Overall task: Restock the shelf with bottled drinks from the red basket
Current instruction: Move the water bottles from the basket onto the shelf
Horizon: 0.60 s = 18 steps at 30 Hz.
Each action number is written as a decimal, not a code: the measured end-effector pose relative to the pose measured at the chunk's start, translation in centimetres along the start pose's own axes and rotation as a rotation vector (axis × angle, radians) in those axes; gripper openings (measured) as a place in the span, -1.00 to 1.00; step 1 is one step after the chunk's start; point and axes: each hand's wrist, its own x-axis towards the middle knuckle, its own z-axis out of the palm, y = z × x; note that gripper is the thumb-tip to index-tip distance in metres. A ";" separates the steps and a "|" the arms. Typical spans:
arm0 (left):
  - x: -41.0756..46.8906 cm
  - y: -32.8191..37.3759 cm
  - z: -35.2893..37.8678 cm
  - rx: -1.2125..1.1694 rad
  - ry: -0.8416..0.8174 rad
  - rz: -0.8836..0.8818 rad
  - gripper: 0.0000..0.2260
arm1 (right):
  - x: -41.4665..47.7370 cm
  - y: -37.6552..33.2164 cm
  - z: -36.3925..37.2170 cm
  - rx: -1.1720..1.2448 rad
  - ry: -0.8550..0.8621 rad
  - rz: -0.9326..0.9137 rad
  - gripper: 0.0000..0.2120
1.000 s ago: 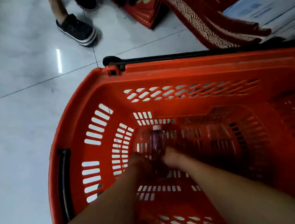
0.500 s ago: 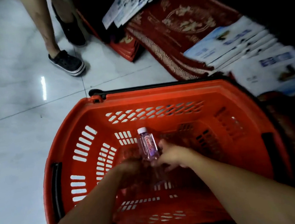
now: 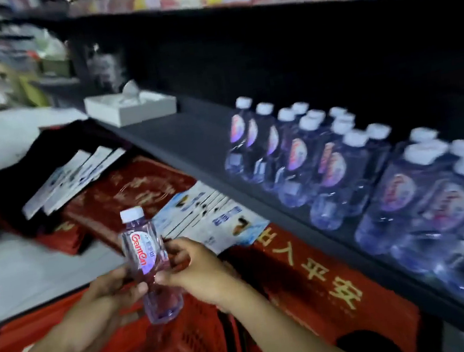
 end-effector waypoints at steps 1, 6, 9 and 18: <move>0.6 1.6 1.9 -0.006 -0.027 0.058 -0.32 | -0.9 -1.1 -1.6 0.001 0.087 -0.044 -0.60; 3.6 6.9 11.4 0.012 -0.138 0.277 -0.50 | -5.5 -4.3 -8.5 -0.018 0.568 -0.242 -0.66; 5.7 7.8 15.4 0.097 -0.208 0.347 -0.53 | -8.1 -4.9 -11.7 -0.058 0.728 -0.234 -0.60; 10.3 9.0 23.0 0.323 -0.271 0.443 -0.54 | -7.2 -3.9 -14.7 -0.201 1.007 -0.075 -0.45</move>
